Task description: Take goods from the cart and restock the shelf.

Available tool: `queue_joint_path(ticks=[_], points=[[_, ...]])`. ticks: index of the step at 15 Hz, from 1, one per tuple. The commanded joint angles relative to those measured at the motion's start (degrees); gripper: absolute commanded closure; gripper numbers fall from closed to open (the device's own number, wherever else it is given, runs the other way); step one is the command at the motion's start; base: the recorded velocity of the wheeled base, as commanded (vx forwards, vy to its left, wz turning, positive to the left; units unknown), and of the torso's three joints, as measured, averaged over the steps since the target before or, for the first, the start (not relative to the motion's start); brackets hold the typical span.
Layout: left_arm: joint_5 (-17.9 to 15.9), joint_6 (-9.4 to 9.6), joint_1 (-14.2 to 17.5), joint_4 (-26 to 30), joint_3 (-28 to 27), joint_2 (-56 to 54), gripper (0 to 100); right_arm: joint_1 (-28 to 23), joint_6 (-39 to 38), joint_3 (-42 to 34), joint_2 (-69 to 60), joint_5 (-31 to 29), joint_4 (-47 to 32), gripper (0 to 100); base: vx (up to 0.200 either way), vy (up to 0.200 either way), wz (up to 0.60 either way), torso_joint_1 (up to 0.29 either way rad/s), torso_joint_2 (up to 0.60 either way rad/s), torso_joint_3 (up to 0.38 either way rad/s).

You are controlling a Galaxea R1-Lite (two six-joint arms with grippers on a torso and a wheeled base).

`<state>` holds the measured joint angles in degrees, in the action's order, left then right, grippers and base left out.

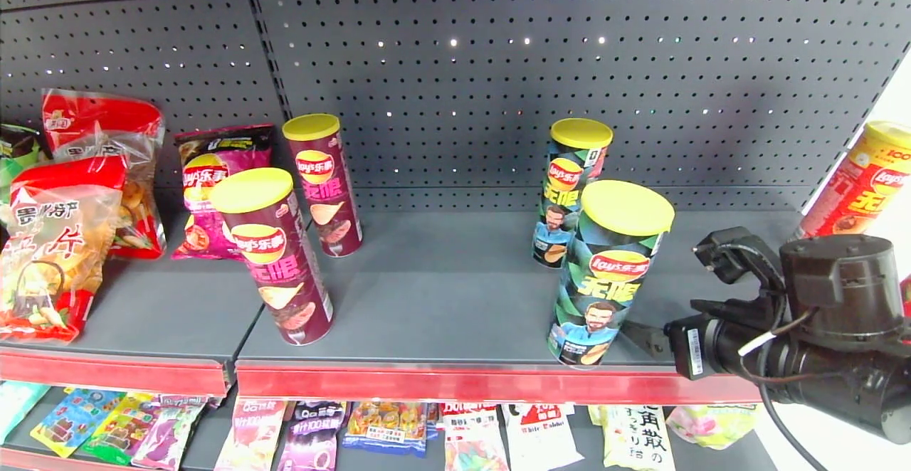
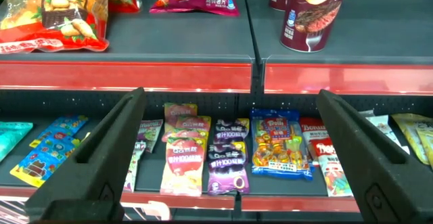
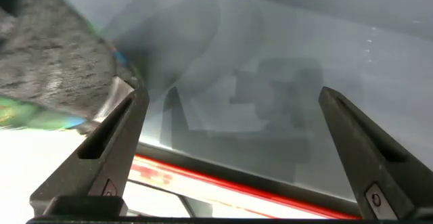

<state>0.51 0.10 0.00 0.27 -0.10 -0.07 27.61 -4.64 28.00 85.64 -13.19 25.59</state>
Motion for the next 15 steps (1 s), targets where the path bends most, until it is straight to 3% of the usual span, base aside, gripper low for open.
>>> queue_joint_path(ticks=[1,15], points=[[0.0,-0.01,0.0,0.0,0.0,0.1,0,1.1,0.0,0.1,0.1,0.0,0.1,0,0.0,0.0,0.0,0.0,0.0,0.0],[0.0,-0.01,0.0,0.0,0.0,0.1,0,3.9,-0.4,0.7,1.2,0.0,0.6,0,0.0,0.0,0.0,0.0,0.0,0.0]])
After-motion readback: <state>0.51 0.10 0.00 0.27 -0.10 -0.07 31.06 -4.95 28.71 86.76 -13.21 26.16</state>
